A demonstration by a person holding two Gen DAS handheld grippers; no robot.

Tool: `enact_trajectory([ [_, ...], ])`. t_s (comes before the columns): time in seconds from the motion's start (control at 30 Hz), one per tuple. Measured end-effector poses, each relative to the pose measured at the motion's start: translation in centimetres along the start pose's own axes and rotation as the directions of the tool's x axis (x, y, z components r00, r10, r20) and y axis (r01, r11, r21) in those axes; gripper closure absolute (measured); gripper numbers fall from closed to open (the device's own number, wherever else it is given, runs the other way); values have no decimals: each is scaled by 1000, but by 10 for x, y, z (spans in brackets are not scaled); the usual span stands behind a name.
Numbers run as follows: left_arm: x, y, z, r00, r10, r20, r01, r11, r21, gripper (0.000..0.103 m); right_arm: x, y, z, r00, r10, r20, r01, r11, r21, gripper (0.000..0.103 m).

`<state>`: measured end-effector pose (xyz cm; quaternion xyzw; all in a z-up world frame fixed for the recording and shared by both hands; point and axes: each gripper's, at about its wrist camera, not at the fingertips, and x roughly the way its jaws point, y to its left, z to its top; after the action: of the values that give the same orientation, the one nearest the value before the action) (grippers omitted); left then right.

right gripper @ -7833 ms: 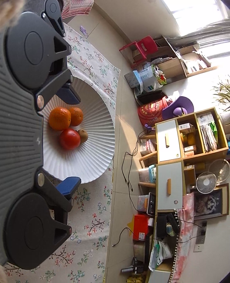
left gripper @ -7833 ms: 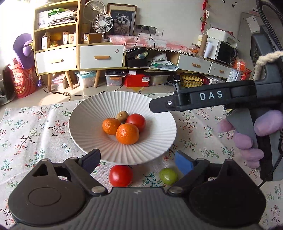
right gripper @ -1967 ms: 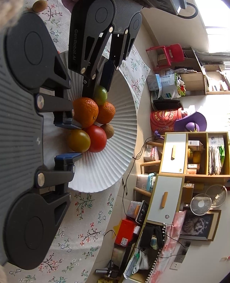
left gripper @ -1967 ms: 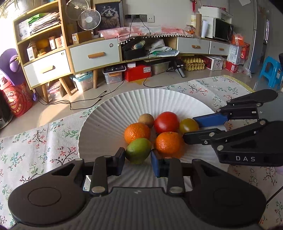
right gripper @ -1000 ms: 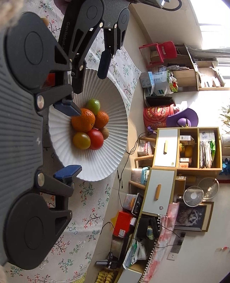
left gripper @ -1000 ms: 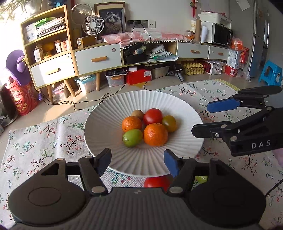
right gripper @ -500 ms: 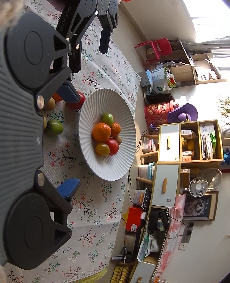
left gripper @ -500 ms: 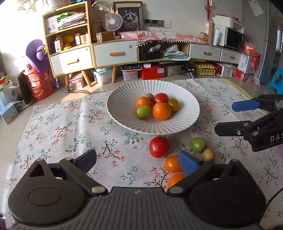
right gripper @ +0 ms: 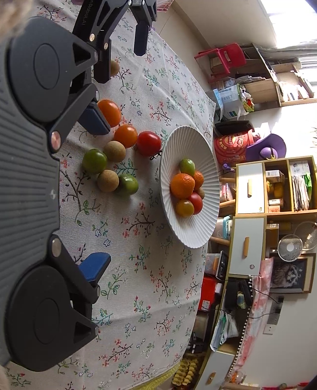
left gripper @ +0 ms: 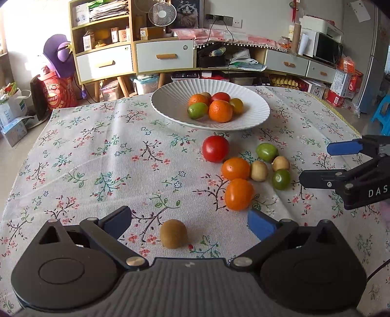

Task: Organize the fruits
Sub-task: 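Withdraw both grippers from the bowl toward the remaining fruit, then close the left gripper on a brown kiwi while the right grasps a green tomato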

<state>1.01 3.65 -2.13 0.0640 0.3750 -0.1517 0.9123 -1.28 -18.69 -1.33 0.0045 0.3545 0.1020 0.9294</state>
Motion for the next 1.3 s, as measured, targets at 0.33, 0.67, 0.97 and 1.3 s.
enact_trajectory([
  [0.33,-2,3,-30,1000,-7,0,7,1000,13,8,1,18,-20,1000,16,-11,-16,1000,-27,1],
  [0.67,1,2,-44,999,7,43,-7,1000,-4,8,9,34,-28,1000,19,-17,-20,998,-67,0],
  [0.97,3,1,-45,996,29,87,-27,999,-31,8,12,44,-28,1000,7,5,-6,993,-118,0],
  [1.3,1,4,-39,996,25,88,-20,998,-59,27,13,51,-22,999,26,19,-23,989,-147,23],
])
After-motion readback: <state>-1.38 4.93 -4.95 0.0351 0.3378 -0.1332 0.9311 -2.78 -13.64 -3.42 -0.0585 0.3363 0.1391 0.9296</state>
